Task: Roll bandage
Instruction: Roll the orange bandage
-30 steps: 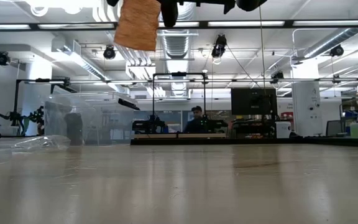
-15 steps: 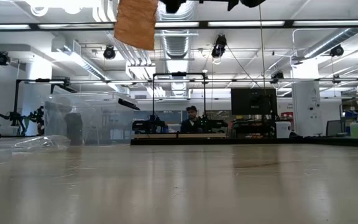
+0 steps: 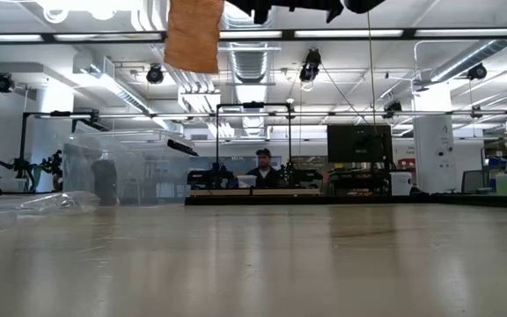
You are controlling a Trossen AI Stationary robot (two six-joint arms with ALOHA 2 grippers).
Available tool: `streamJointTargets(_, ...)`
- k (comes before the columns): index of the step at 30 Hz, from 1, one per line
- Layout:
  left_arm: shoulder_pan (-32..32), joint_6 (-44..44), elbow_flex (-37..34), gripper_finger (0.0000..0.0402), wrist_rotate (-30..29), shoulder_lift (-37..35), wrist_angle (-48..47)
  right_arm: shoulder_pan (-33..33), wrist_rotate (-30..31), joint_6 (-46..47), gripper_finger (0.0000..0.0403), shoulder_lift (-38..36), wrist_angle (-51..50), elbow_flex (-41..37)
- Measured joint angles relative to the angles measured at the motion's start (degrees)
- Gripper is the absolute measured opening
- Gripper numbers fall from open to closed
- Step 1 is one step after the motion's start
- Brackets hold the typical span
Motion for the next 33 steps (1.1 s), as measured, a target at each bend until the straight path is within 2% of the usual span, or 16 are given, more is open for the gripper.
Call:
streamJointTargets(10, -0.5, -0.1, -0.1, 0.0045, 0.0, 0.7, 1.2, -0.9, -3.0, -3.2, 0.0245, 2.0, -7.5, 5.1)
streamJointTargets(14, -0.6, -0.3, -0.1, 0.0047, 0.0, 0.6, 1.9, -1.1, -3.1, -4.9, 0.0216, 2.4, -7.2, 5.5)
streamJointTargets(19, -0.6, -0.3, 0.0, 0.0048, 0.0, 0.5, 1.3, -1.1, -3.2, -6.1, 0.0152, 2.5, -7.3, 5.8)
streamJointTargets(25, -0.5, -0.4, 0.0, 0.0059, 0.0, -0.2, 1.4, -1.7, -4.1, -7.1, 0.0044, 2.5, -10.4, 7.5)
streamJointTargets(33, -0.5, -4.1, -0.1, 0.0133, -1.2, -3.5, 3.3, -3.4, -6.6, -4.1, 0.0042, 1.2, -10.4, 8.6)
